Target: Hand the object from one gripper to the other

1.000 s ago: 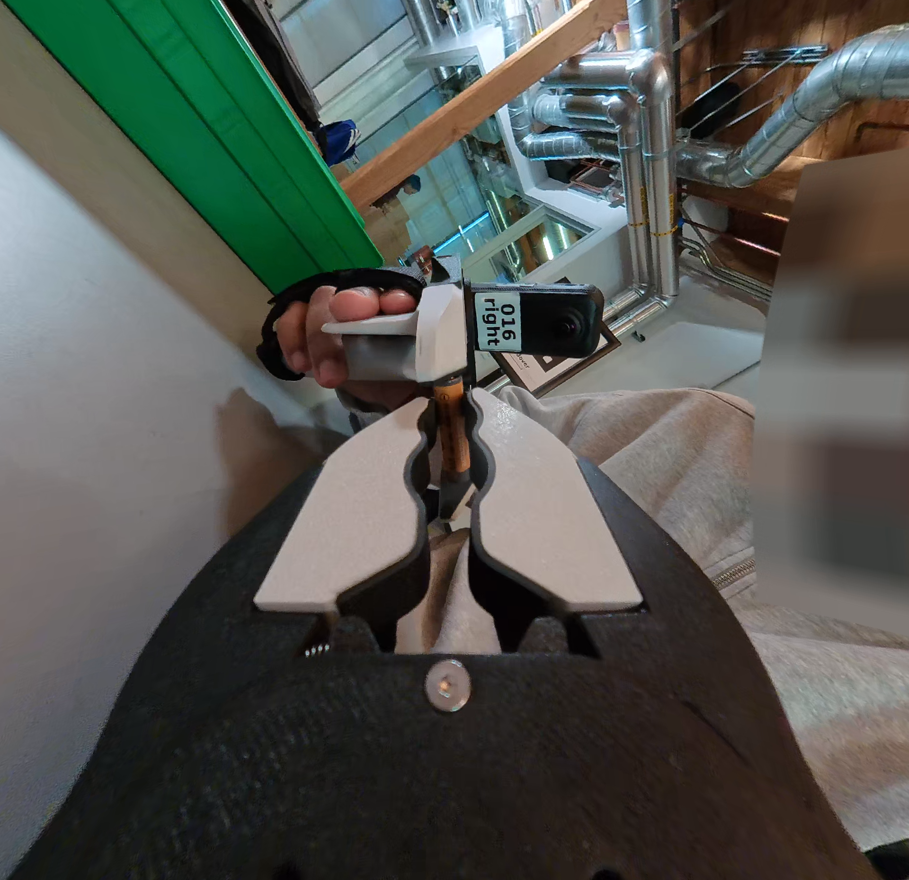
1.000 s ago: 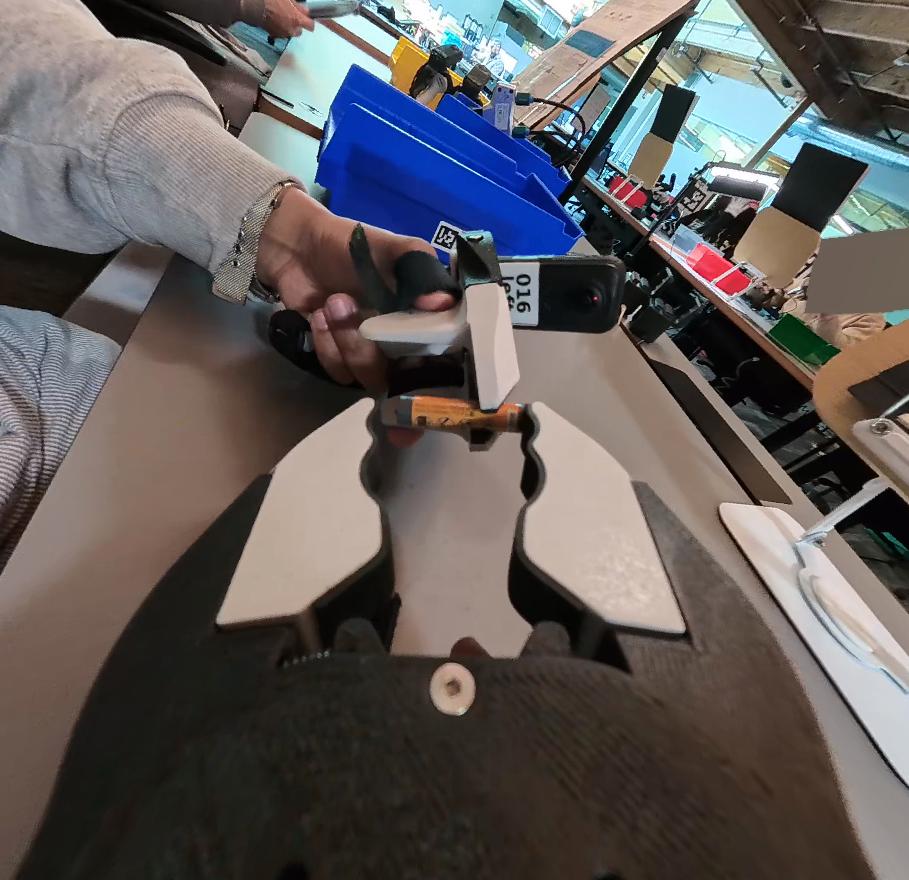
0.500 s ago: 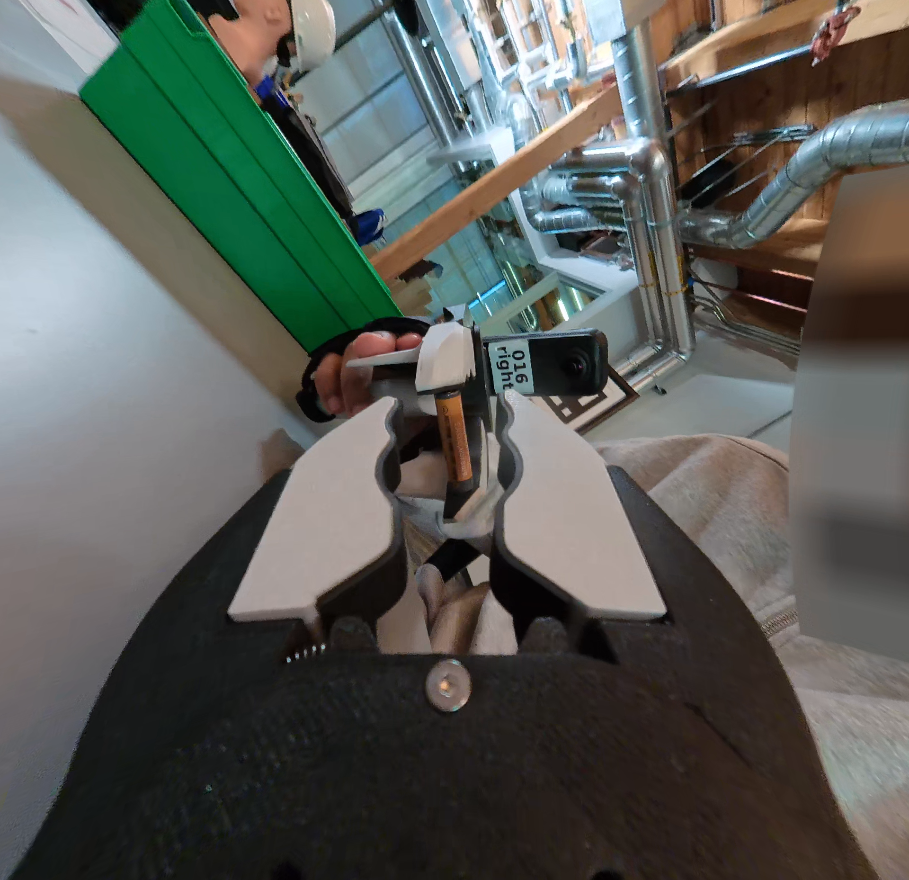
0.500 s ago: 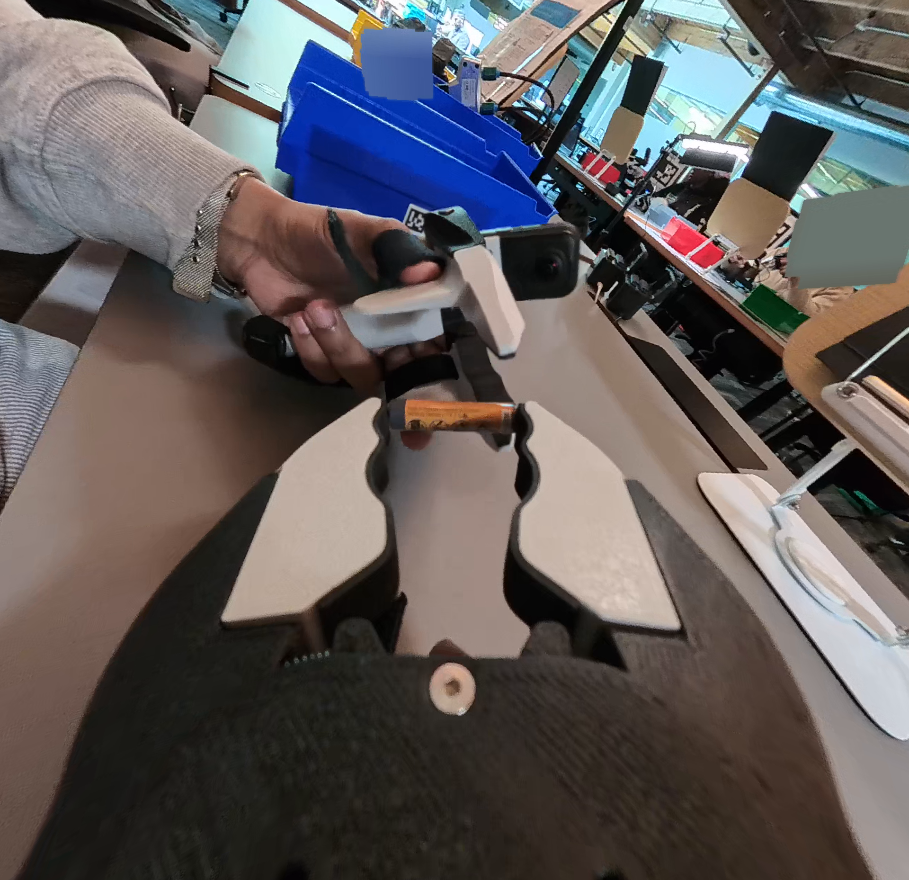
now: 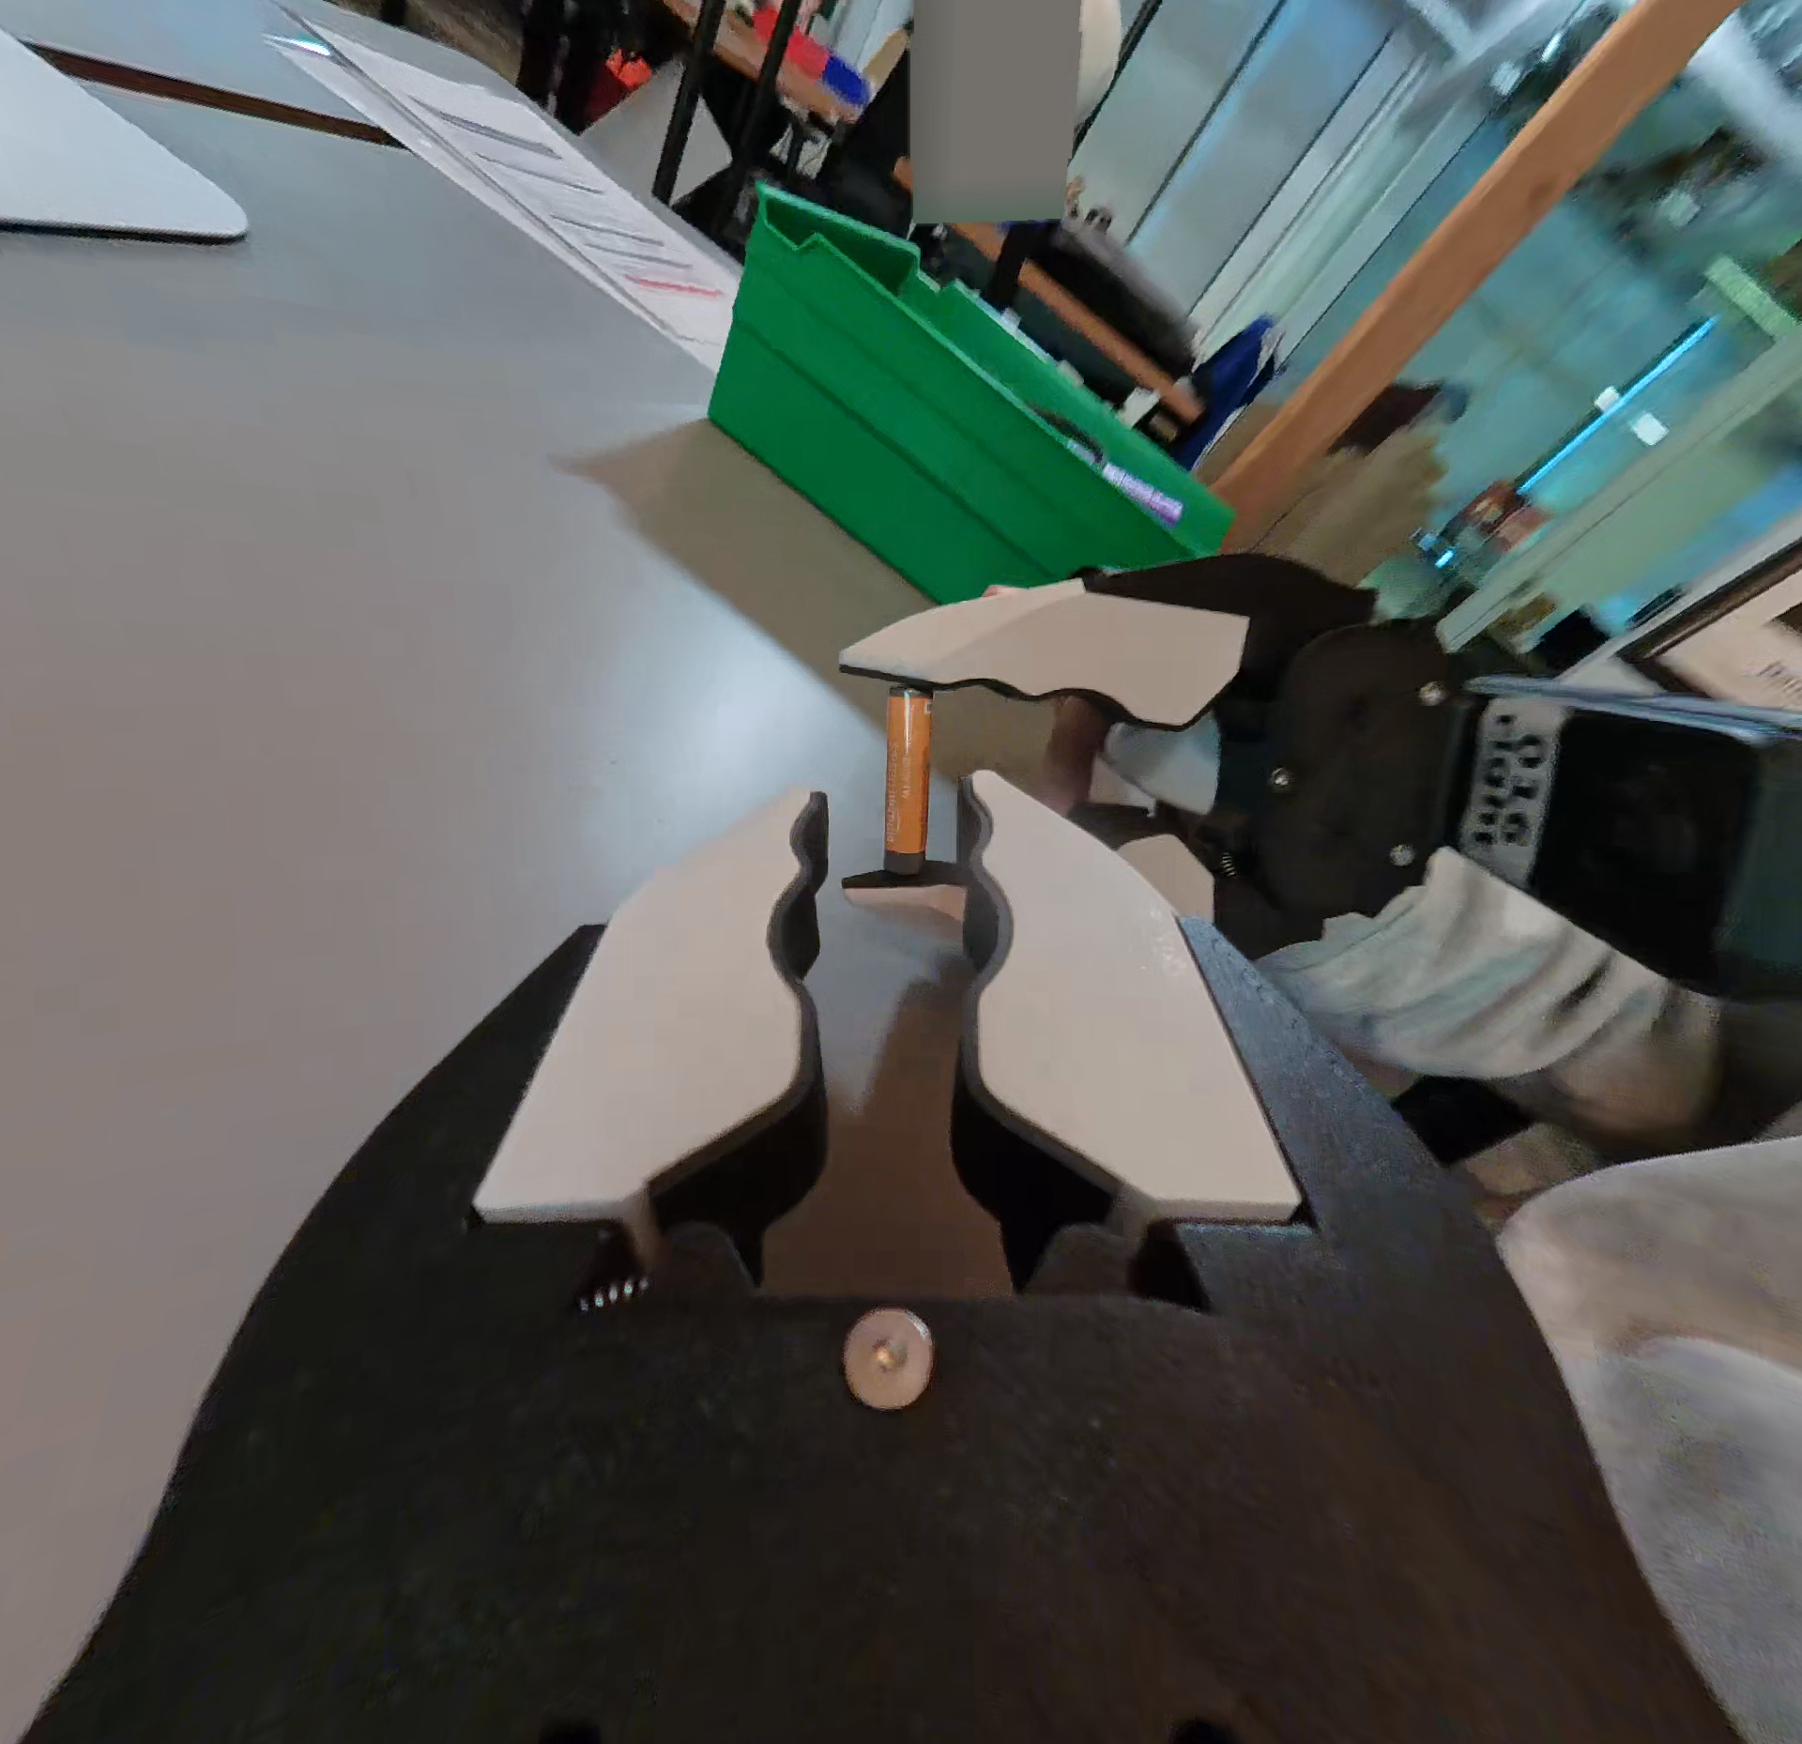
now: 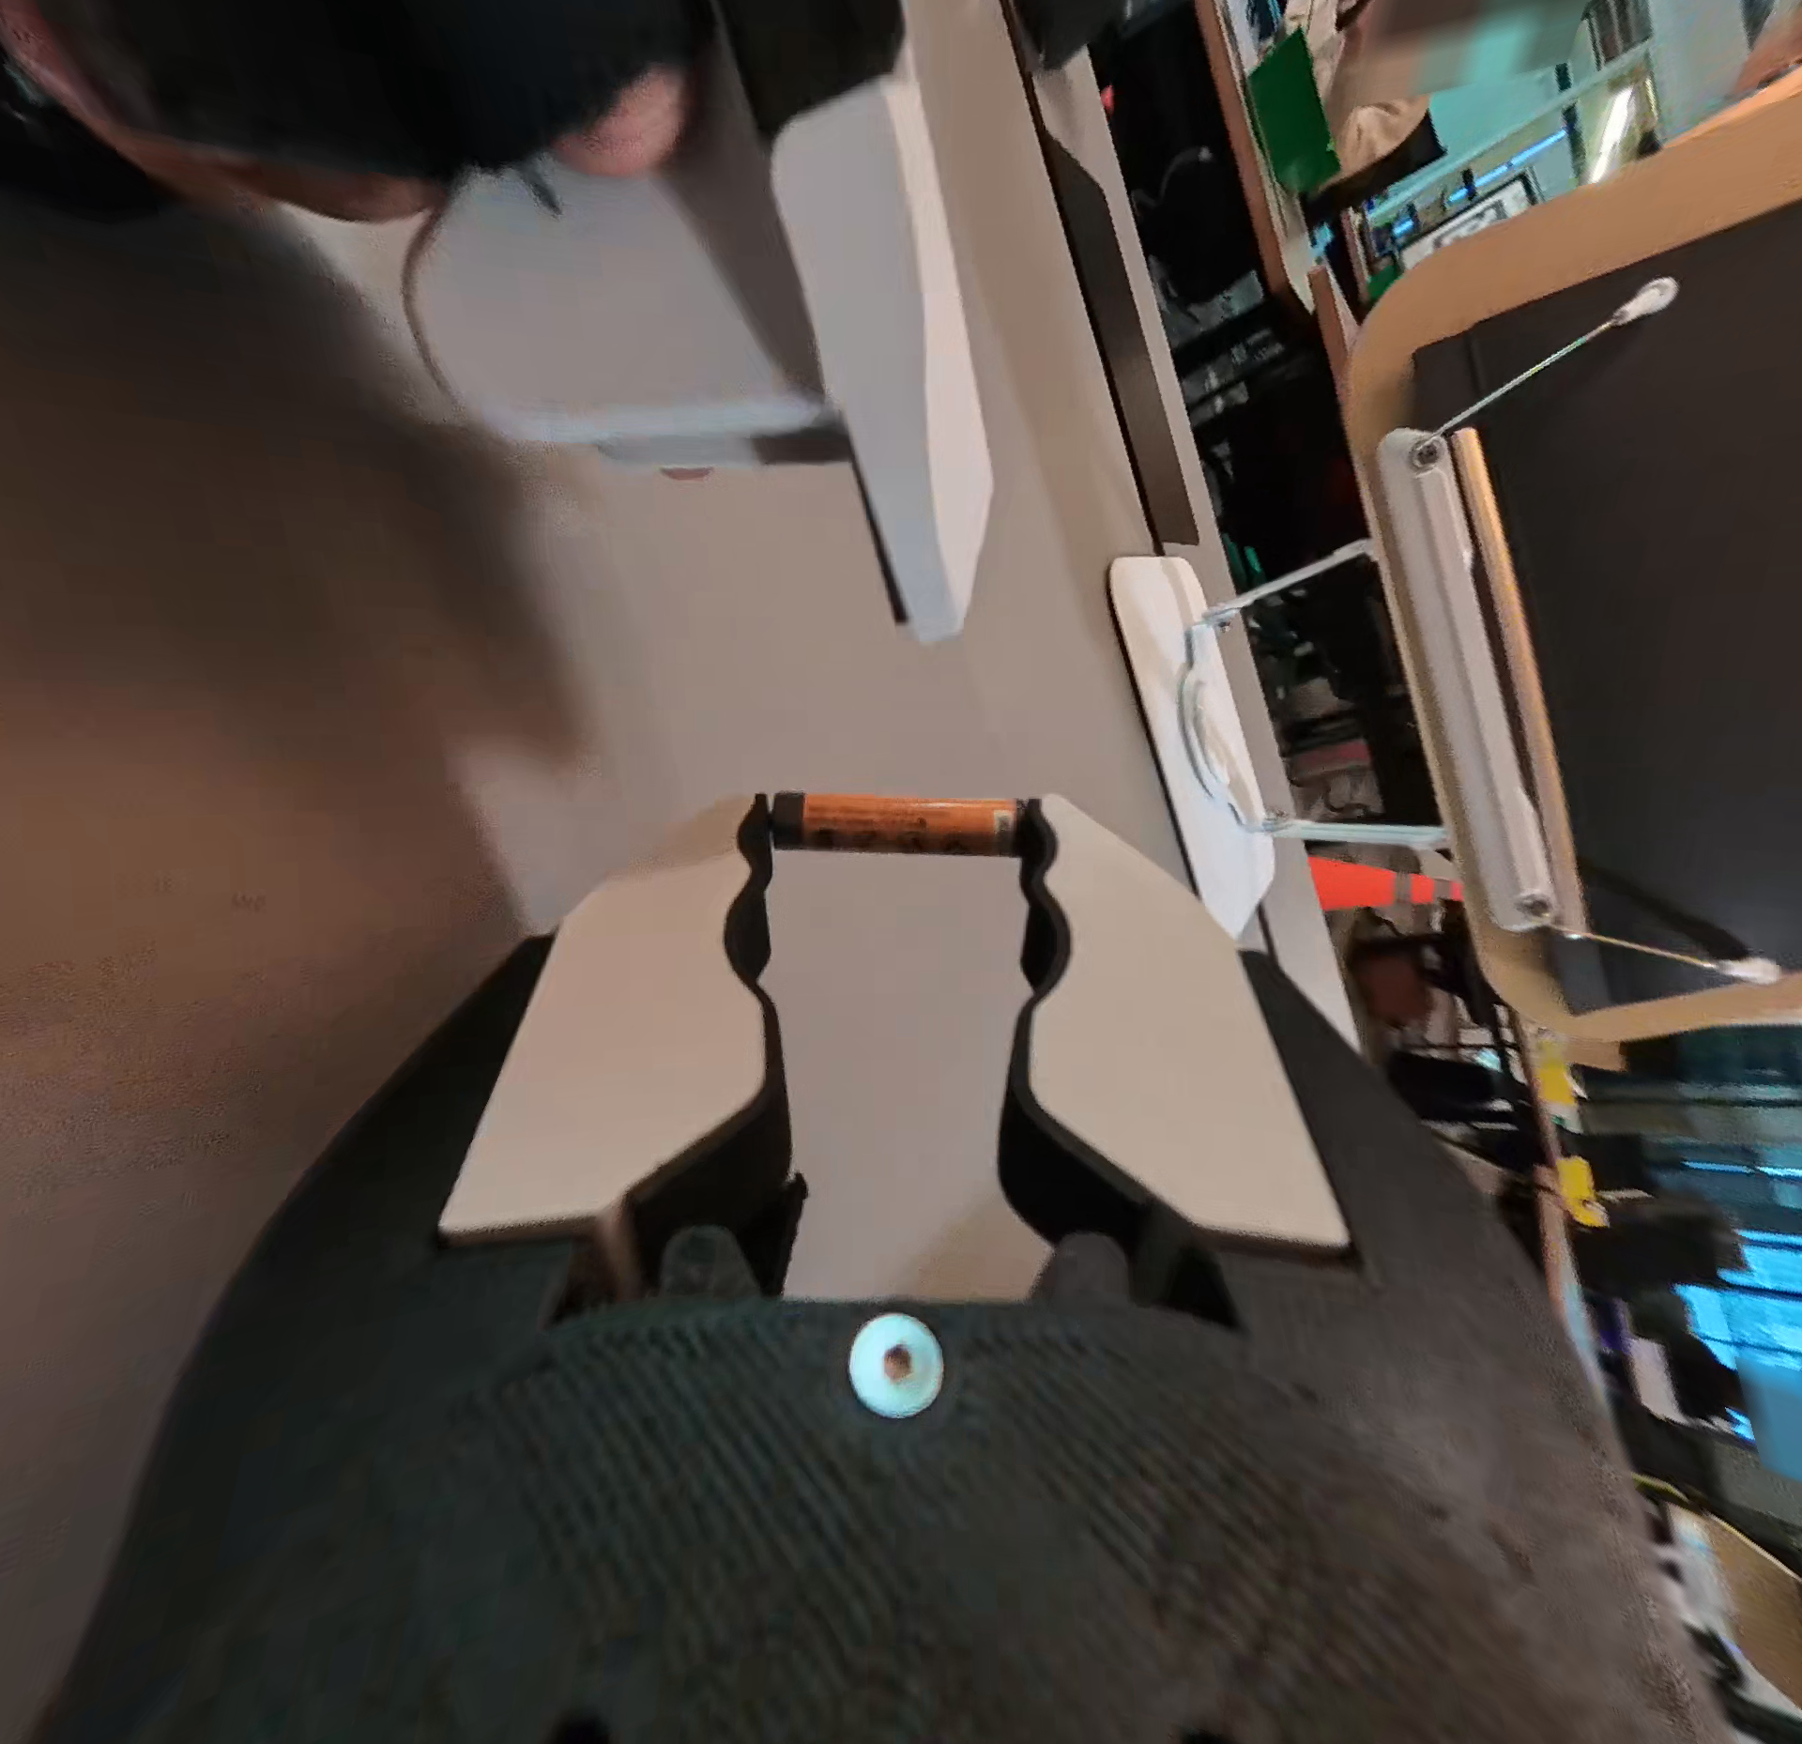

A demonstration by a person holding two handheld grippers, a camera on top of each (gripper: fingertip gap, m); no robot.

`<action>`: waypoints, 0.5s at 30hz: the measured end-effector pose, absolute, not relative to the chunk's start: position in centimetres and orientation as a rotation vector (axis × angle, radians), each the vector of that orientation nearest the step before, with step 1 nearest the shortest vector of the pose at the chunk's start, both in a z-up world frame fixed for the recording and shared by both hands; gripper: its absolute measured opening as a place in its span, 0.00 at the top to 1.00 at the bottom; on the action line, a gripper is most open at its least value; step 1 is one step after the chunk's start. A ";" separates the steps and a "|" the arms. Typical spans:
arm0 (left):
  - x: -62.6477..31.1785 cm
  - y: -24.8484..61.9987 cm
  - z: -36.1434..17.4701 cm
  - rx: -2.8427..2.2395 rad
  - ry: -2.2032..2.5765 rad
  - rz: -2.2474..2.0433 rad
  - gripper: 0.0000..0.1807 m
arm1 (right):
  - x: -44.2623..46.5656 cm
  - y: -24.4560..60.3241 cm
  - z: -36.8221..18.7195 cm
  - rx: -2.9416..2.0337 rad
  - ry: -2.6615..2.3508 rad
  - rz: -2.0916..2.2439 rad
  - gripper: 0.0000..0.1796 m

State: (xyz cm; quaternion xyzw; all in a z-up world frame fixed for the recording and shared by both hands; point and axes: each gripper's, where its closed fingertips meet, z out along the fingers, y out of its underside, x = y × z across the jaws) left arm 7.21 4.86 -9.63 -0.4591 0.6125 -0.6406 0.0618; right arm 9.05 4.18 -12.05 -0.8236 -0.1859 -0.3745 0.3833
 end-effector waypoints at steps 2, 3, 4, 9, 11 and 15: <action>7.1 4.0 -10.4 -1.361 1.927 -1.845 0.85 | 8.8 4.3 -11.8 -2.105 -0.485 -1.009 0.72; 7.0 3.6 -10.8 -1.359 1.958 -1.808 0.85 | 8.7 4.3 -11.7 -2.101 -0.492 -1.026 0.72; 6.9 3.4 -11.0 -1.358 1.978 -1.790 0.85 | 8.5 4.4 -11.5 -2.096 -0.497 -1.040 0.72; 6.9 2.9 -10.7 -1.358 1.957 -1.831 0.86 | 7.7 4.7 -11.1 -2.080 -0.519 -1.065 0.72; 6.8 2.7 -10.7 -1.355 1.966 -1.834 0.89 | 7.6 4.8 -11.0 -2.077 -0.517 -1.063 0.72; 6.6 2.4 -10.8 -1.324 1.991 -1.813 0.94 | 7.4 4.9 -10.9 -2.074 -0.507 -1.050 0.72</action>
